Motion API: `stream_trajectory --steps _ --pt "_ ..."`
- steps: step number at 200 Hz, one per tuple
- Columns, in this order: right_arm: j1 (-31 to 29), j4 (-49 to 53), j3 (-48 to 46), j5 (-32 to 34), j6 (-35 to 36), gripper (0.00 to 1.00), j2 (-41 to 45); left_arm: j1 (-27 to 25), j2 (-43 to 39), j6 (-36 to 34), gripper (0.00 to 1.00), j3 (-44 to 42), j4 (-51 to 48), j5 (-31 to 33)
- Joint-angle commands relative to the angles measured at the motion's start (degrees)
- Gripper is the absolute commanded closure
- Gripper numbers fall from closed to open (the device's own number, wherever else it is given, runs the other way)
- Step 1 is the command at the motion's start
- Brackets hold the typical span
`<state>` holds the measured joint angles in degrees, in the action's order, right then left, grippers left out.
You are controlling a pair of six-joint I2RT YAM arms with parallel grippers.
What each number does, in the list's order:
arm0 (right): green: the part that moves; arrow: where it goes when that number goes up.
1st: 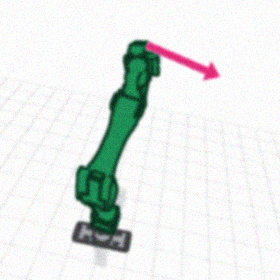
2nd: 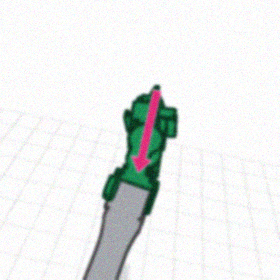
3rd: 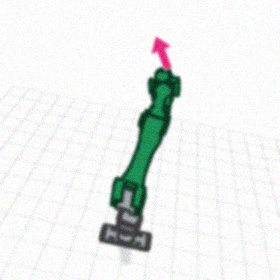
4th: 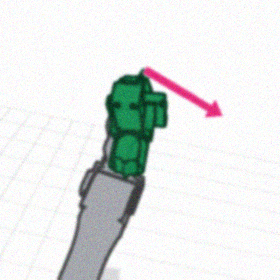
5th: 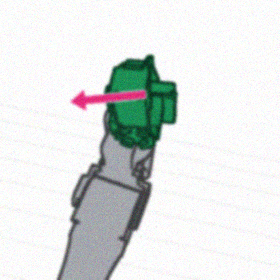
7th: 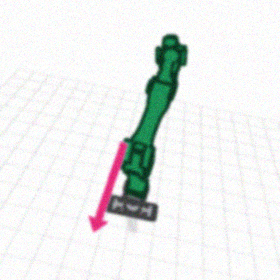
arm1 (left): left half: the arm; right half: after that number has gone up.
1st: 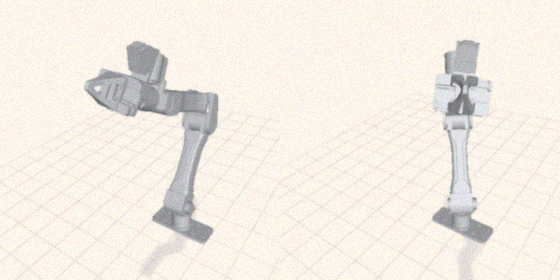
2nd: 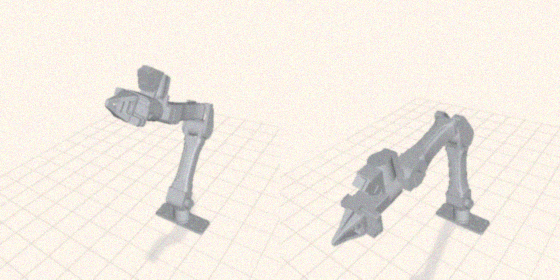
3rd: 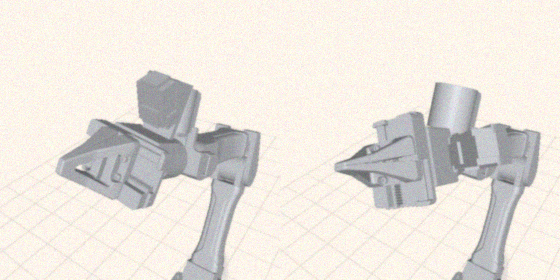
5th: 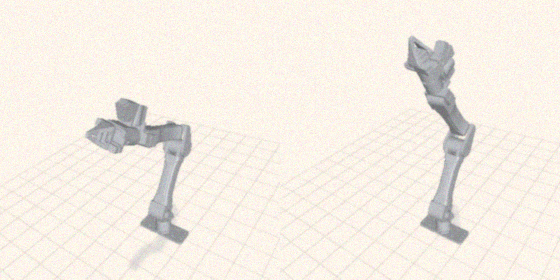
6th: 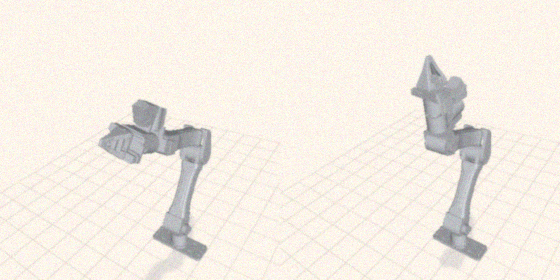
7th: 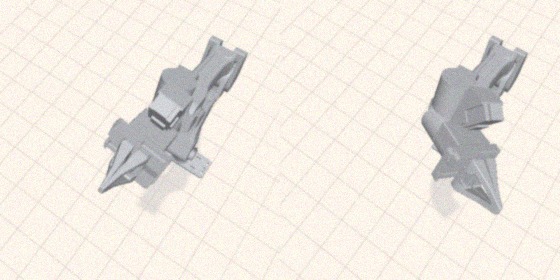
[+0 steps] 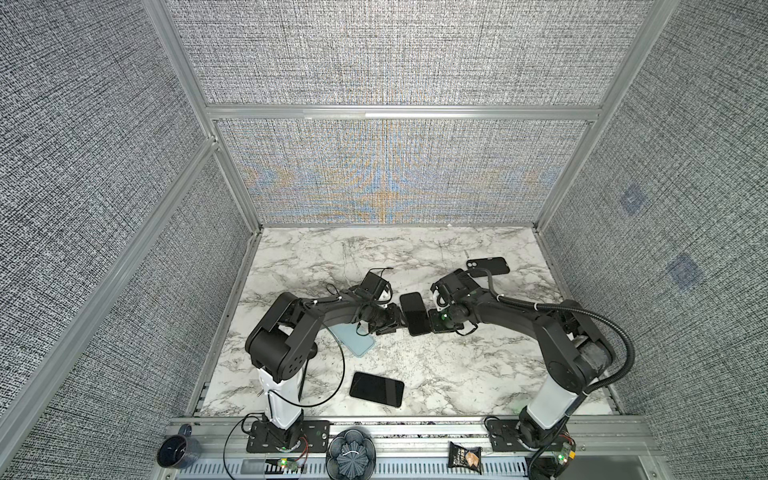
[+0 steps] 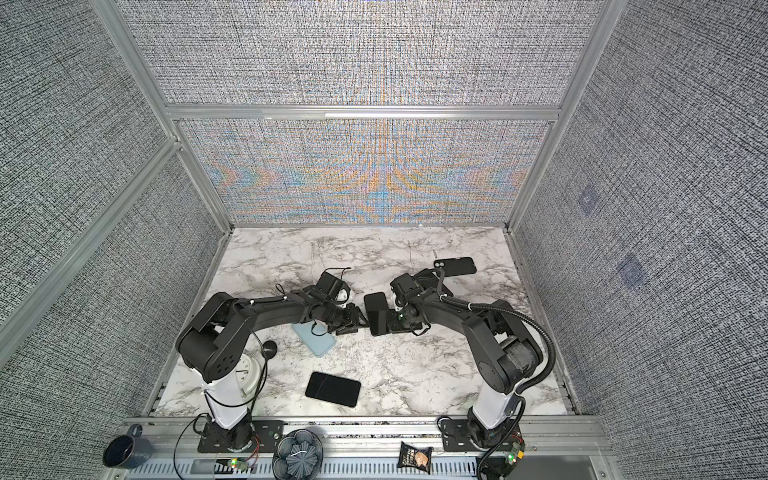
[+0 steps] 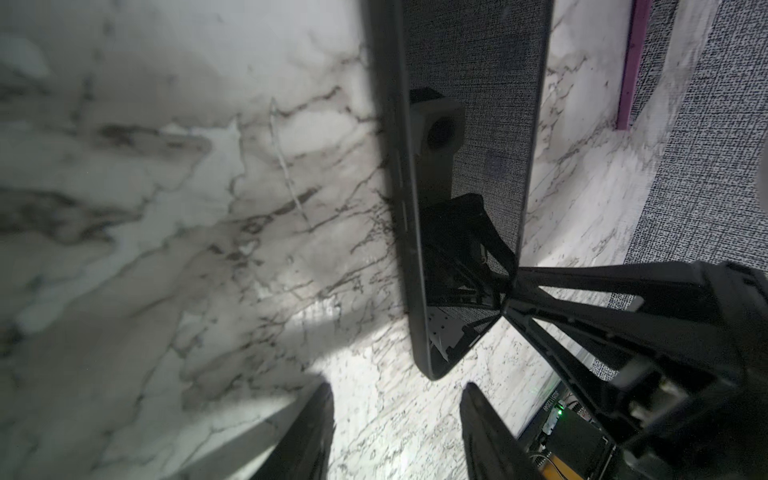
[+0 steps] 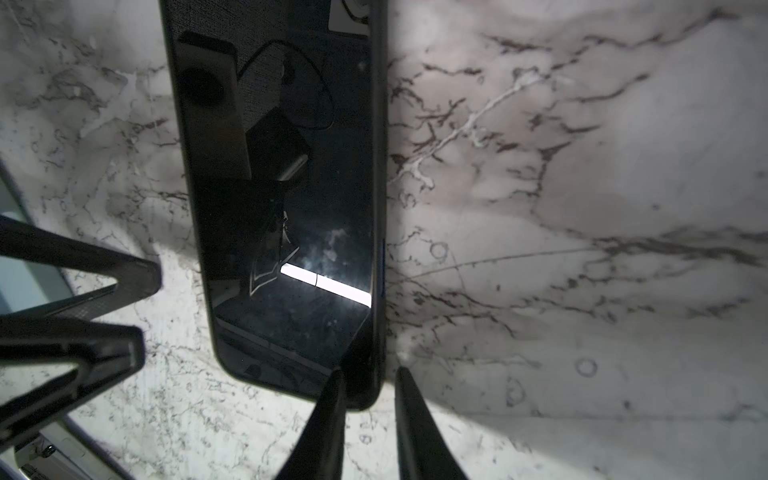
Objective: Put the phone into the phone case
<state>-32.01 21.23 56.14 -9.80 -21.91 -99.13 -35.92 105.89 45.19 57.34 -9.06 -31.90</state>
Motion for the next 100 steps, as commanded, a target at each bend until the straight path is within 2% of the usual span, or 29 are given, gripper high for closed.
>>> stream_trajectory --steps 1,52,100 --pt "-0.33 2.56 -0.28 3.5 0.51 0.76 0.23 0.28 -0.77 -0.45 0.48 -0.41 0.63 0.33" --pt "-1.54 6.38 3.19 4.77 0.87 0.75 5.0 0.58 -3.57 -1.33 0.48 -1.41 -0.12 1.6" --pt "-4.31 6.19 1.91 7.11 0.91 0.65 8.69 1.02 -7.56 -2.42 0.47 -3.42 -1.31 3.6"
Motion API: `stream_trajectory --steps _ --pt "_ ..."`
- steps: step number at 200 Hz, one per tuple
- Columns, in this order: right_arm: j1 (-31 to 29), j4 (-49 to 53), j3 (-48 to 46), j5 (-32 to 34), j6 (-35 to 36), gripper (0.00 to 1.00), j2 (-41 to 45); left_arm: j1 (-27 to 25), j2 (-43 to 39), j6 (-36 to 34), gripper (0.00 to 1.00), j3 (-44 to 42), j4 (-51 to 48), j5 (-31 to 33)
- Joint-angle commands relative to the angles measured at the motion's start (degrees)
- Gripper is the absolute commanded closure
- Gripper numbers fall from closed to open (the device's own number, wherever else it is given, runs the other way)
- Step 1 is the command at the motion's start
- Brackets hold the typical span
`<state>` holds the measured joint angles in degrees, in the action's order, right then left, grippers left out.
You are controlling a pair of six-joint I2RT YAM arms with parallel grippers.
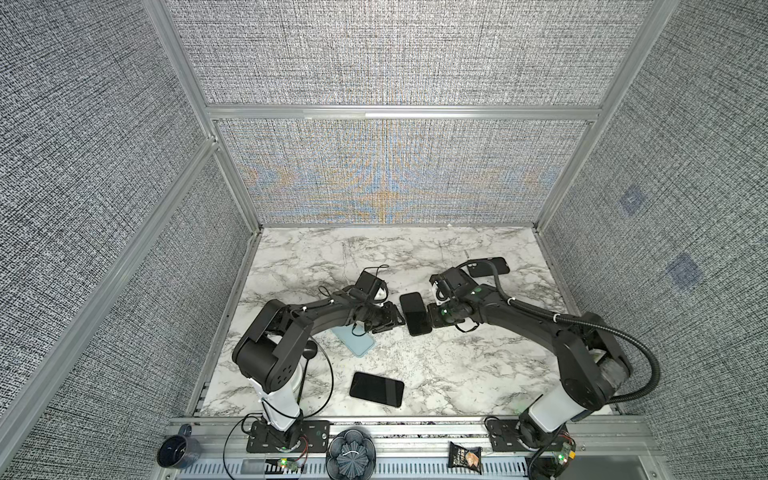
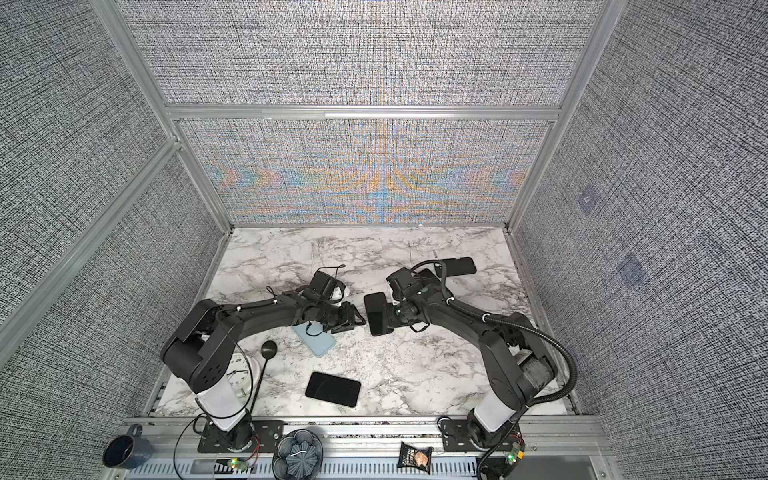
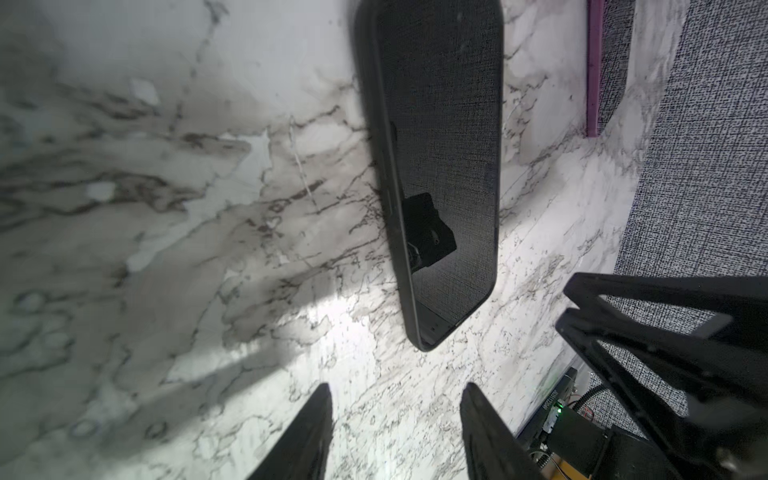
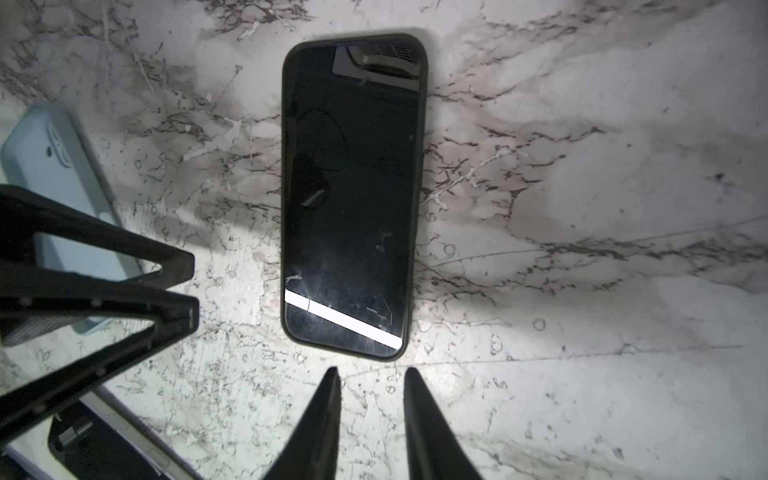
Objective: Put the phone into the phone case
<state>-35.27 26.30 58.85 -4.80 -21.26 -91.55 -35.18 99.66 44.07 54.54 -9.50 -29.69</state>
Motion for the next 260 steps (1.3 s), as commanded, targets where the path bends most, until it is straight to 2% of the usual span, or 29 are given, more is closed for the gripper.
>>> stream_trajectory --steps 1,13,59,98,175,260 --pt "-1.09 1.12 -0.87 2.17 0.25 0.65 1.19 0.24 -1.4 -1.33 0.47 -0.64 -0.87 1.39" --pt "-2.0 1.29 -1.23 2.94 0.36 0.6 1.37 0.44 -2.31 -1.49 0.46 -1.24 -0.96 1.39" --pt "-6.92 2.35 -1.42 7.7 0.52 0.38 1.35 1.37 -7.82 -1.98 0.29 -5.63 -0.79 2.44" --pt "-10.65 1.28 -4.92 12.56 1.17 0.31 0.59 2.05 -7.54 -2.9 0.28 -6.24 -1.45 0.79" --pt "-12.37 -1.74 -3.76 18.91 5.31 0.3 -4.92 2.42 -5.9 -1.64 0.28 -7.44 2.63 -0.38" --pt "-9.81 -6.42 -2.31 18.27 5.17 0.32 -9.85 2.57 -2.43 -2.42 0.28 -3.71 1.01 -0.73"
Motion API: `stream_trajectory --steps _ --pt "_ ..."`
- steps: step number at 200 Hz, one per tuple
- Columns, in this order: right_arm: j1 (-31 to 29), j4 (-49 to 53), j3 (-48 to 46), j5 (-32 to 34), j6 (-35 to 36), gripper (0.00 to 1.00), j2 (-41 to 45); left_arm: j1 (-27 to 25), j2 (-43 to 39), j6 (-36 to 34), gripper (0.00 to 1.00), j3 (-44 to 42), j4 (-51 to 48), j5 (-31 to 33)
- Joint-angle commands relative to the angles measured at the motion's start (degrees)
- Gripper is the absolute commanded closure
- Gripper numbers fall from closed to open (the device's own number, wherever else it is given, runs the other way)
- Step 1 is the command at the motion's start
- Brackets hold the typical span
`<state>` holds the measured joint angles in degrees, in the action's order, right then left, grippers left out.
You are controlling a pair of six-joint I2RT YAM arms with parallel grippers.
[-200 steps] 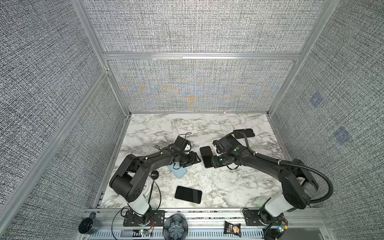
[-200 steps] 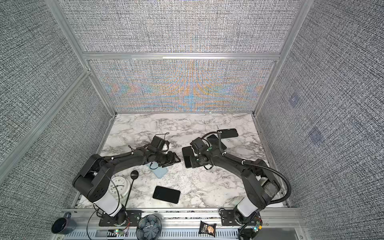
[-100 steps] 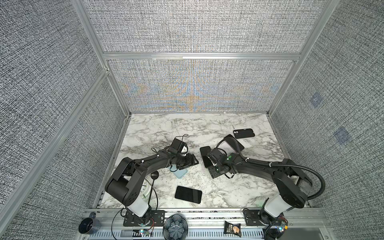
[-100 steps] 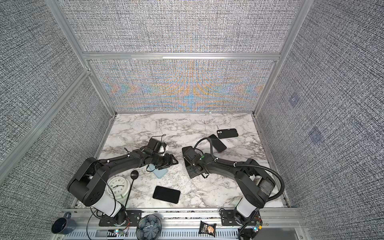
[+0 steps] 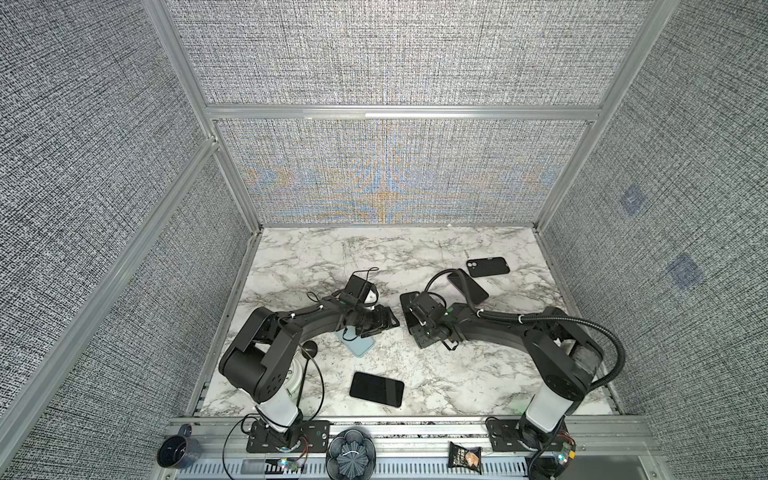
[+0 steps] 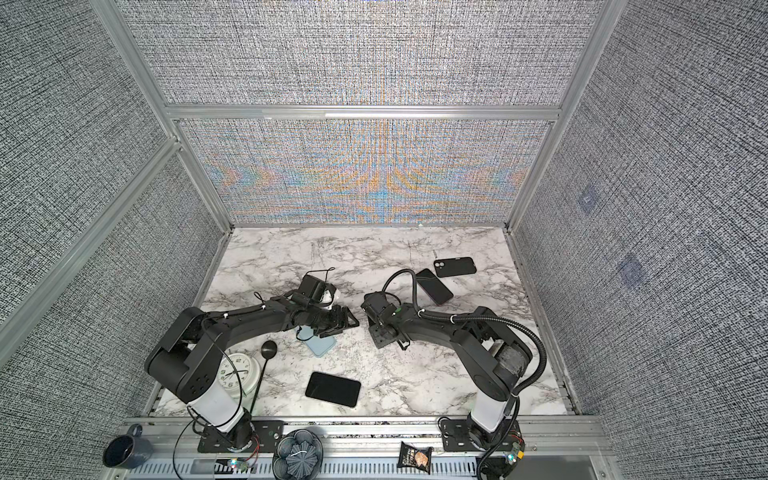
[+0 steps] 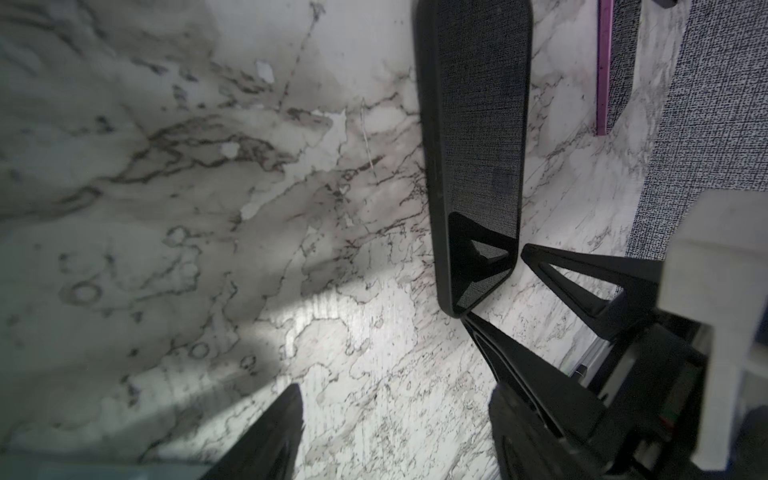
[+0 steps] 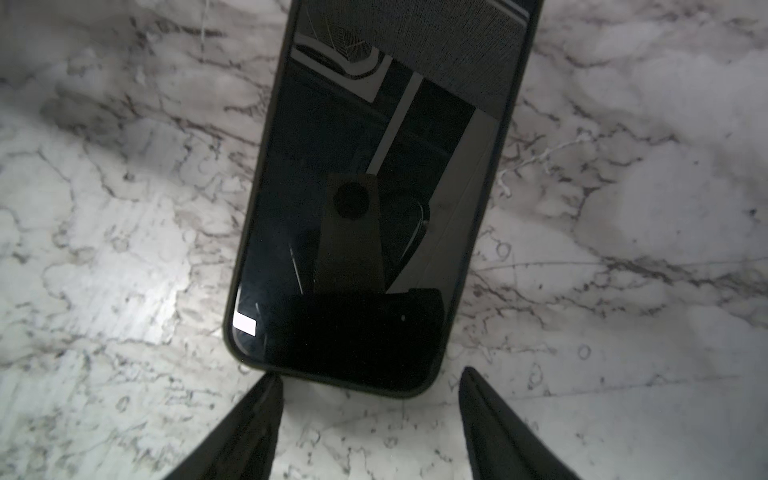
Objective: Put the phone into the phone case
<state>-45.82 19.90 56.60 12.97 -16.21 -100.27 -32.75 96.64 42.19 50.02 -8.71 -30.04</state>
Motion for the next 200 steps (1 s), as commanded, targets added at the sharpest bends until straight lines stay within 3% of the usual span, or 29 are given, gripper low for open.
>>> stream_trajectory --steps 1,200 --pt "0.79 -0.07 -0.07 0.44 0.12 0.32 -1.14 0.19 0.62 -0.54 0.28 0.84 0.25 -0.38" --pt "6.4 -5.4 6.51 -5.5 0.56 0.41 -5.97 0.74 1.9 -0.27 0.28 2.19 0.08 0.68"
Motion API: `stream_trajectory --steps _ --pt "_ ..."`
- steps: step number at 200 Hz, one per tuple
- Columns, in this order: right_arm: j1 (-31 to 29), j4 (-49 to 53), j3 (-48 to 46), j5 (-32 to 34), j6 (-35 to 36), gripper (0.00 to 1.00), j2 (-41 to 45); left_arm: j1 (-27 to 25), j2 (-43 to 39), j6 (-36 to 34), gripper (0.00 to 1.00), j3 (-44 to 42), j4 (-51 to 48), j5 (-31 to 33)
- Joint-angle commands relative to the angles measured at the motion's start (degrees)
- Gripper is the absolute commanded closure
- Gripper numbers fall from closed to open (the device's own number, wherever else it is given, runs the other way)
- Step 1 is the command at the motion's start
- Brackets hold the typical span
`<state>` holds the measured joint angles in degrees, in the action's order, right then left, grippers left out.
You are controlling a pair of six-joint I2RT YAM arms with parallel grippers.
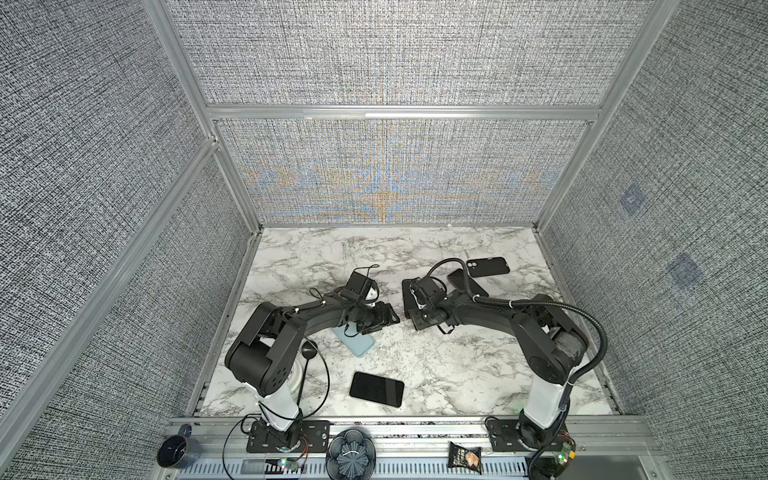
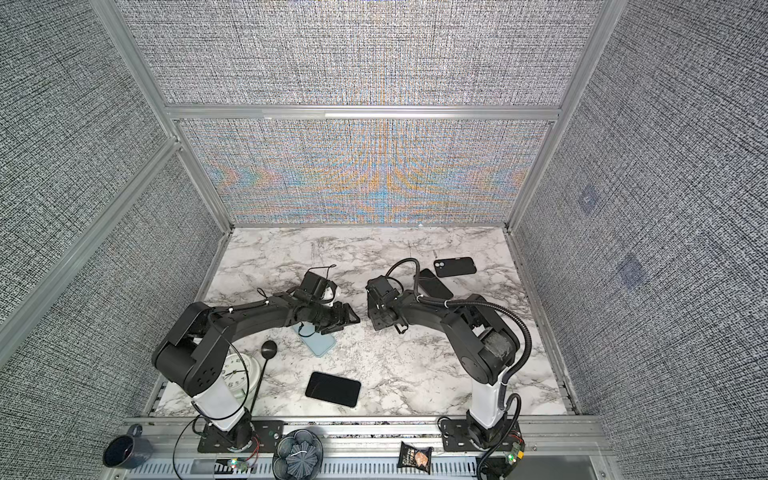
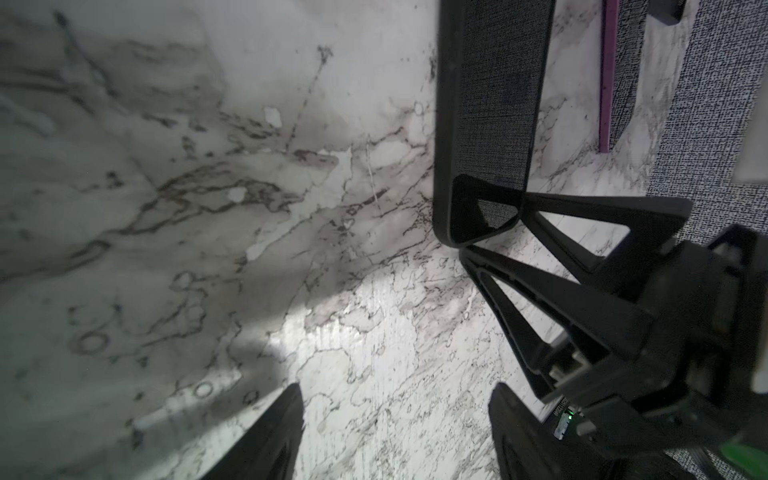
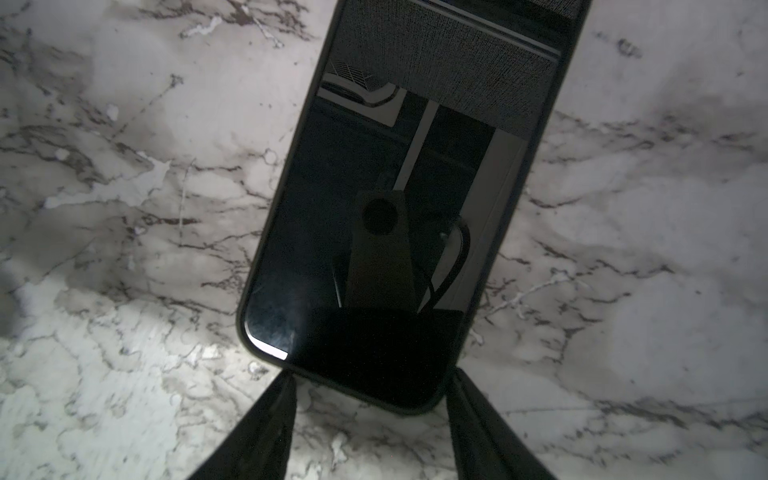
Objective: Put the phone into the phone case
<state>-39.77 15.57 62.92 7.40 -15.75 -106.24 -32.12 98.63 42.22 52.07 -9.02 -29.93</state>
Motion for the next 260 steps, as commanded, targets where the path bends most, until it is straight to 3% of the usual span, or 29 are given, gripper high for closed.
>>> stream_trajectory --steps 1,260 --pt "0.37 -1.07 0.19 0.07 0.1 0.41 -0.01 0.07 -0.14 -0.29 0.28 0.13 0.39 0.57" --pt "3.46 0.25 4.24 1.13 2.28 0.42 -2.62 0.79 0.79 -1.43 0.28 2.28 -0.06 0.31"
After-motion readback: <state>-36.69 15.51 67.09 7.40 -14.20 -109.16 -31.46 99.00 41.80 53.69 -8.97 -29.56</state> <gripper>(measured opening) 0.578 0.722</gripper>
